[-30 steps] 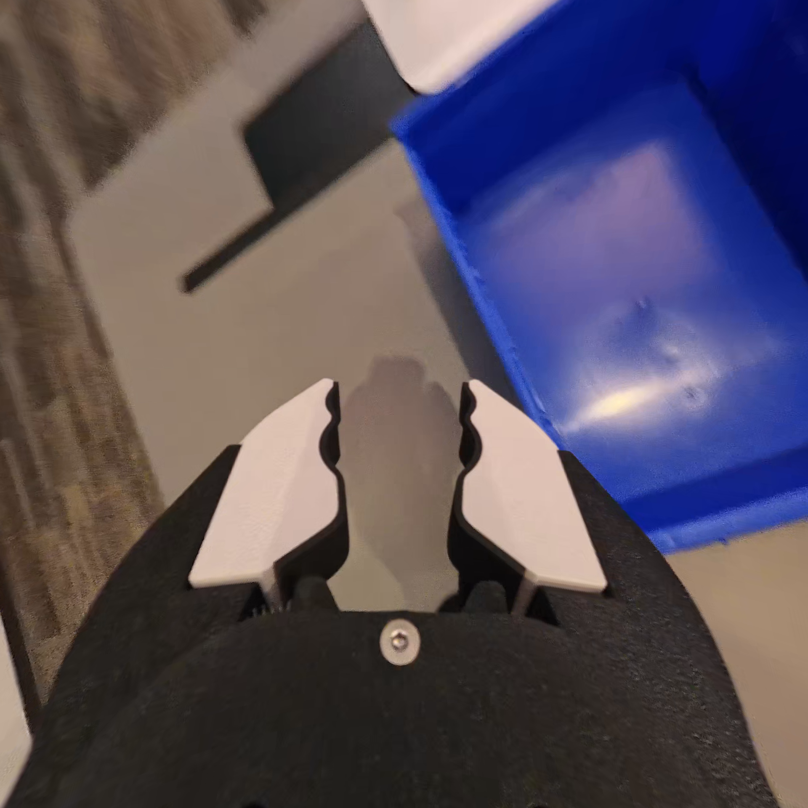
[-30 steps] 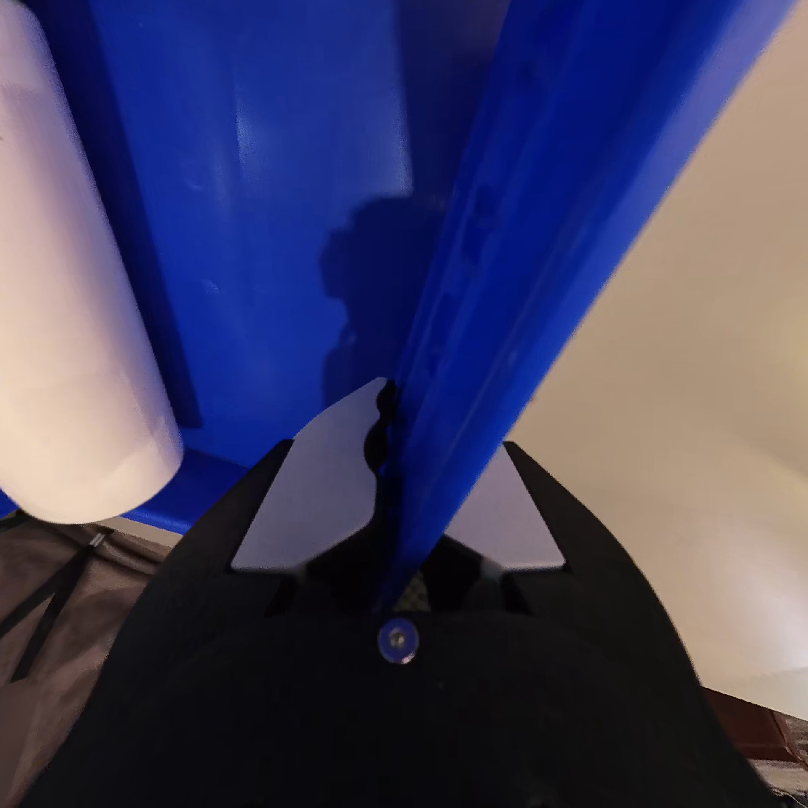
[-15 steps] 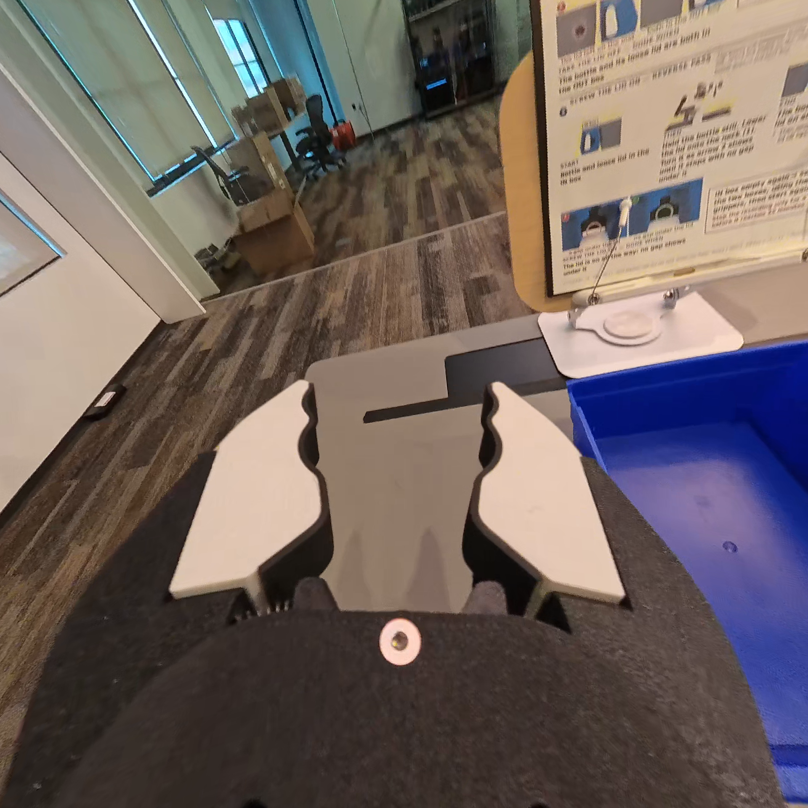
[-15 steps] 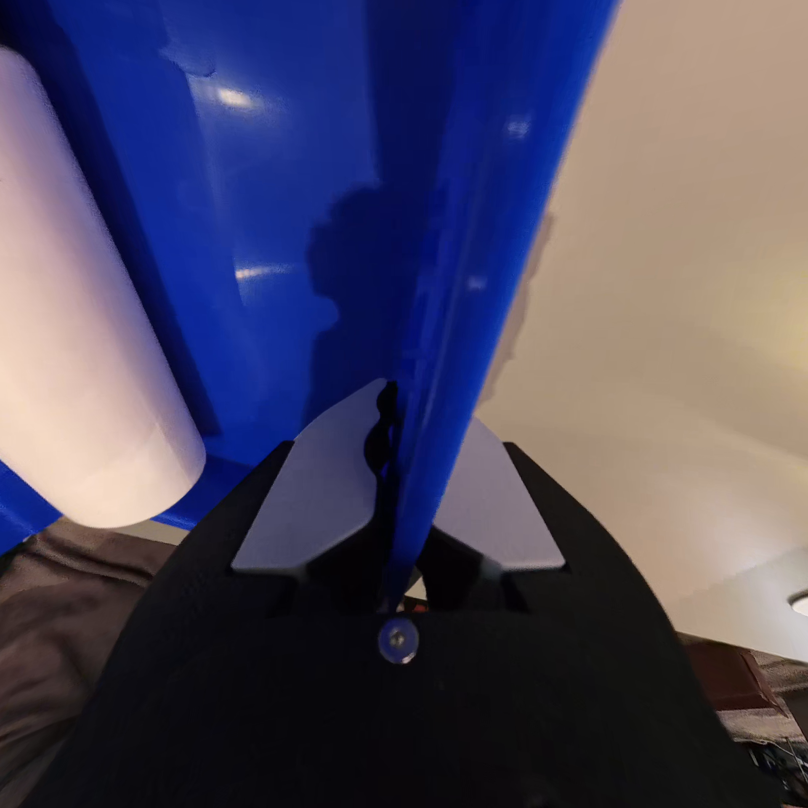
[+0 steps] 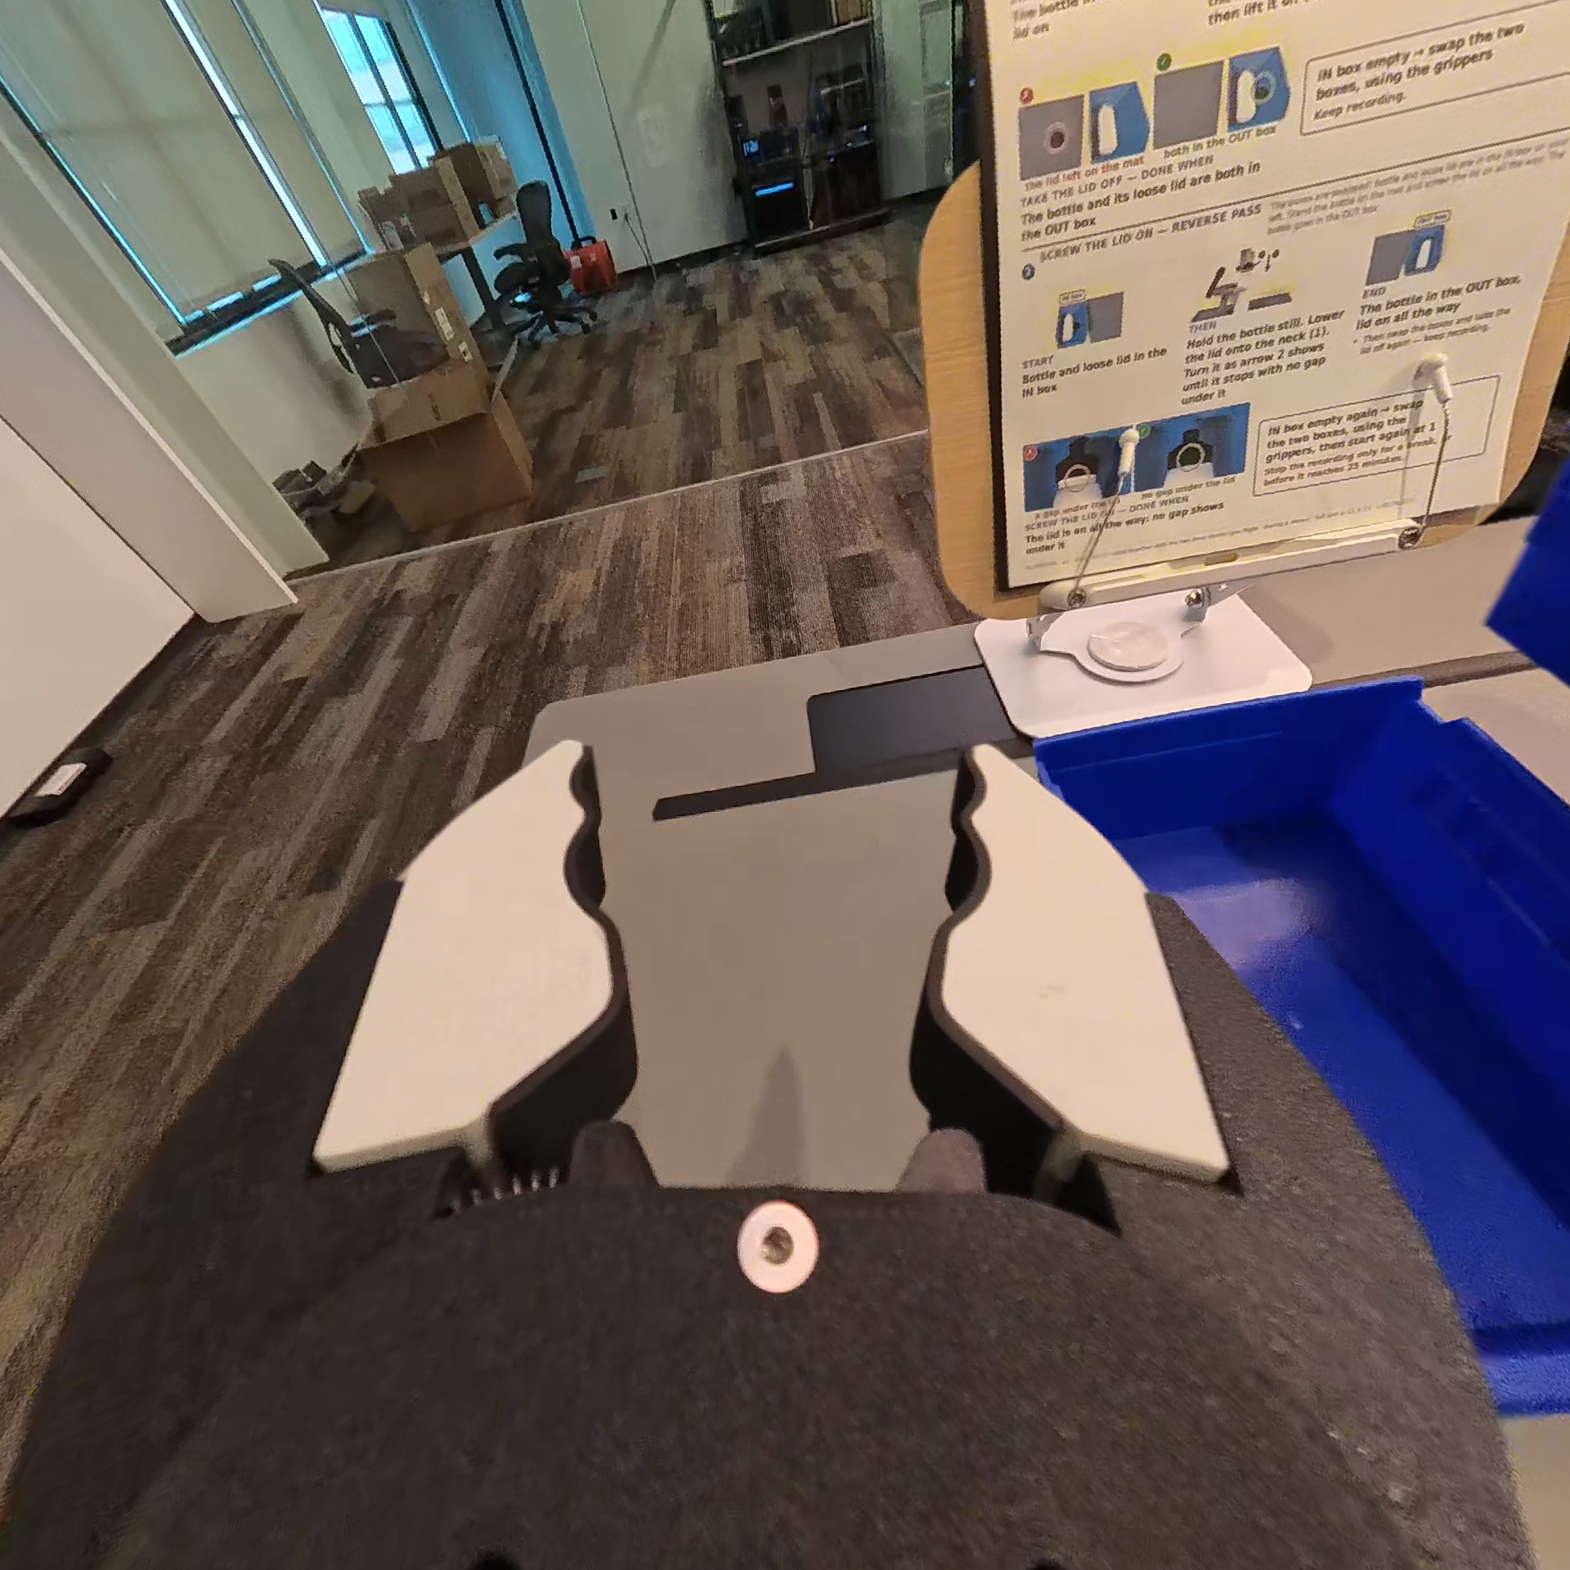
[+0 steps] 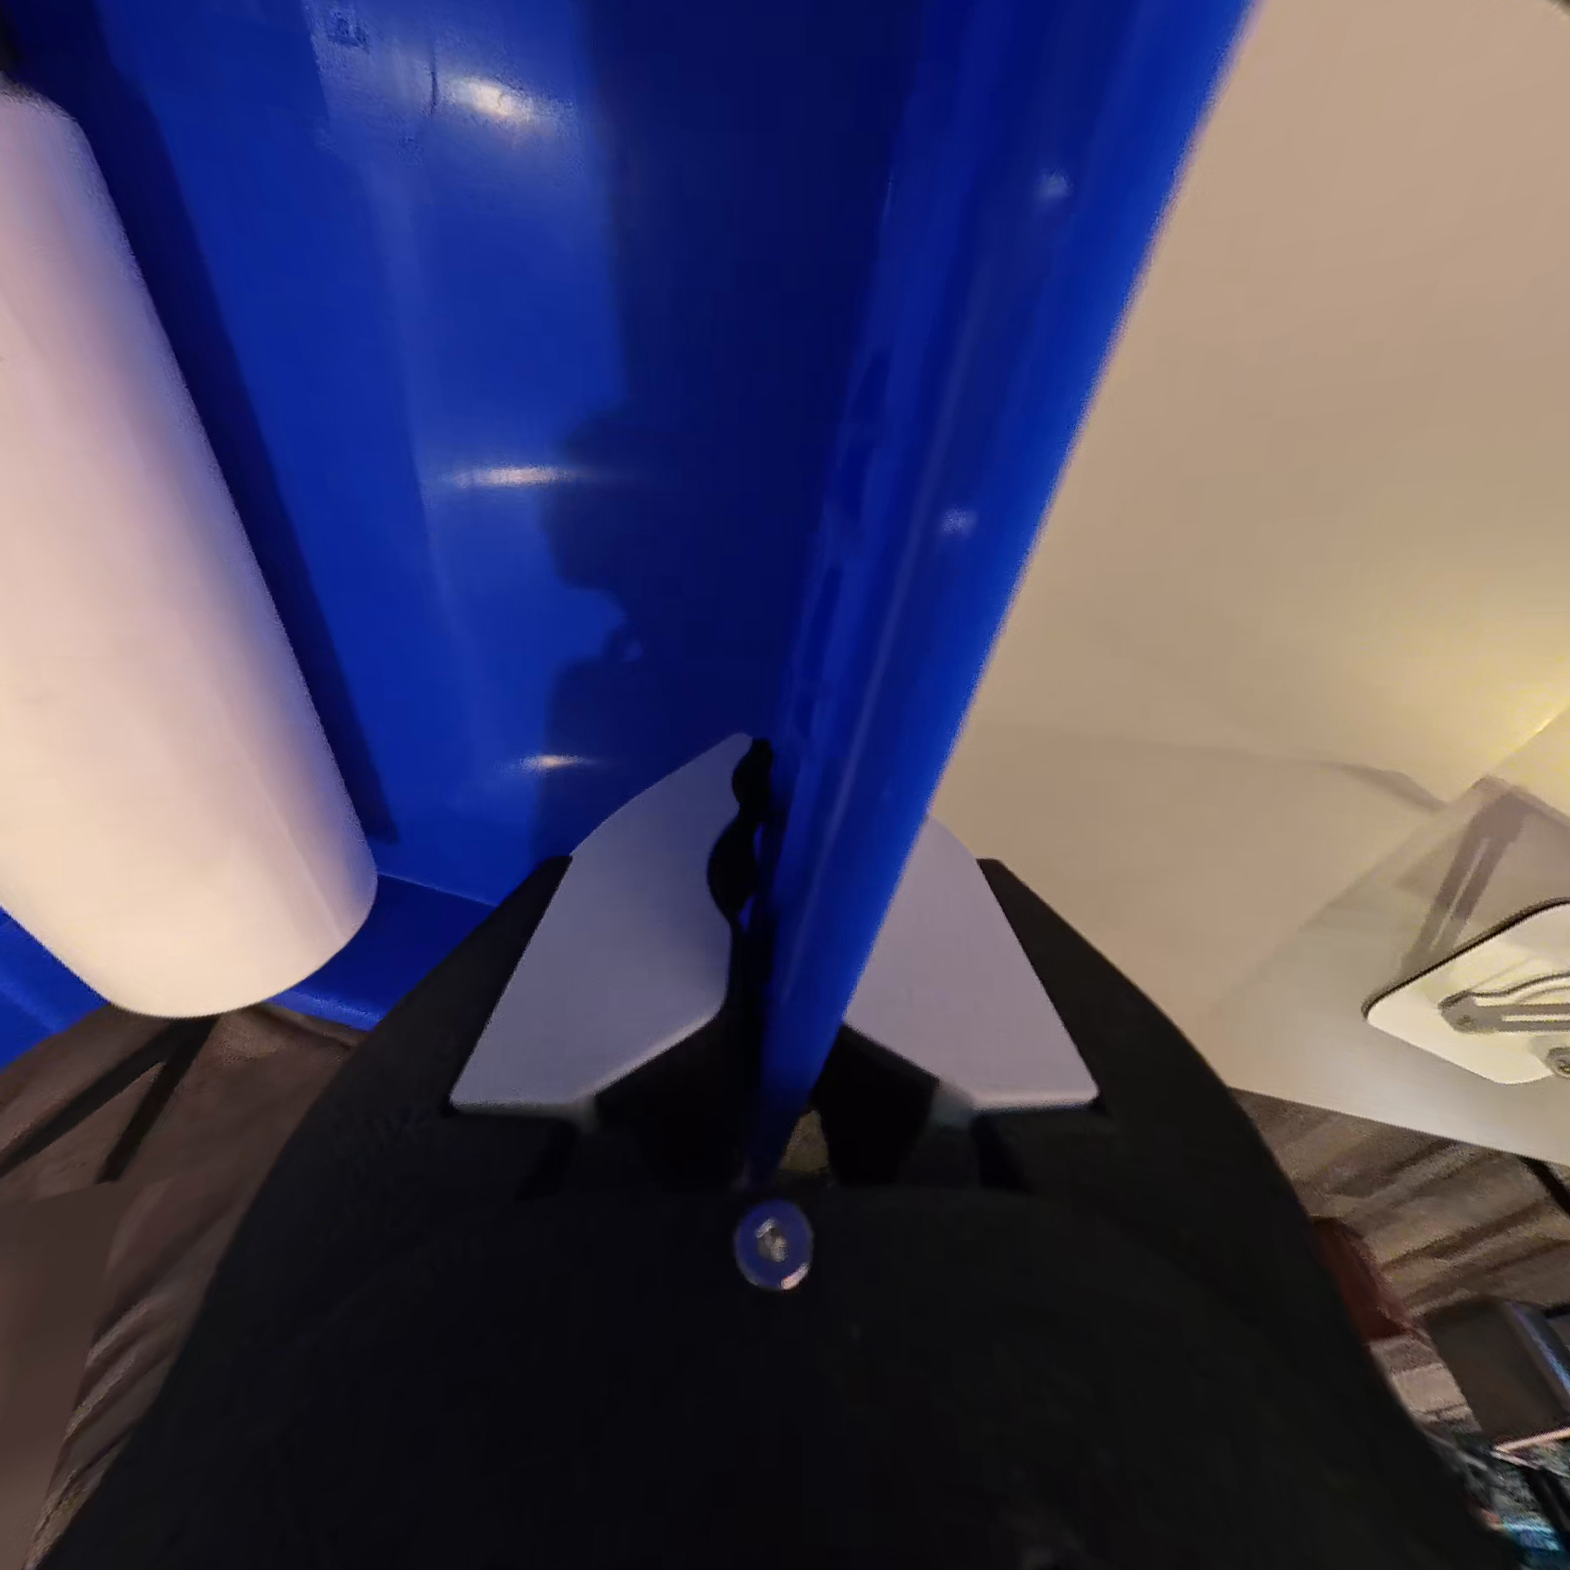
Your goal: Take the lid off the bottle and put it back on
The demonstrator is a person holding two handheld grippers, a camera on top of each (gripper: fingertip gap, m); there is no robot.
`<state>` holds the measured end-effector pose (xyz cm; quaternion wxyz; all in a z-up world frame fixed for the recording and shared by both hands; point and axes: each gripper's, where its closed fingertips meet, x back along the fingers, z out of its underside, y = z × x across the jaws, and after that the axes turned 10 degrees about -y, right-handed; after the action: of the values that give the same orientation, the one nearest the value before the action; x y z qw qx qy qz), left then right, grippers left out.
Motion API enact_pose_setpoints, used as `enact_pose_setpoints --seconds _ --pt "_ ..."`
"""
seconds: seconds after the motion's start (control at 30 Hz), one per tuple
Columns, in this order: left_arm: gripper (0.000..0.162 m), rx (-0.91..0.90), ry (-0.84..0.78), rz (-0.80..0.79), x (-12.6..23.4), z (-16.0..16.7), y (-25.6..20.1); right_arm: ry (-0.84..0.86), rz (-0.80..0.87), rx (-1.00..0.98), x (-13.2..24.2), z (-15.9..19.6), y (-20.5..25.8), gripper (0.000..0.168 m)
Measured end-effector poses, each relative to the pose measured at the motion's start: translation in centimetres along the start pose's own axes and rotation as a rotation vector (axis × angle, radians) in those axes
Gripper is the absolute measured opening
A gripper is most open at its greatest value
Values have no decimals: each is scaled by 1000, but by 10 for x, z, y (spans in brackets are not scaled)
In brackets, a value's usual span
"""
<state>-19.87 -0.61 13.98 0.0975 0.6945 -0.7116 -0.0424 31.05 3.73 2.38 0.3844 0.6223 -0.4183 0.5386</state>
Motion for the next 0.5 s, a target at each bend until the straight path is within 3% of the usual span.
enact_pose_setpoints --seconds 0.17,0.5 --pt "88 84 41 -47 19 9 37 -7 -78 126 4 -47 95 6" --pt "86 234 -122 -109 64 -8 86 0 -278 367 -45 -131 315 7"
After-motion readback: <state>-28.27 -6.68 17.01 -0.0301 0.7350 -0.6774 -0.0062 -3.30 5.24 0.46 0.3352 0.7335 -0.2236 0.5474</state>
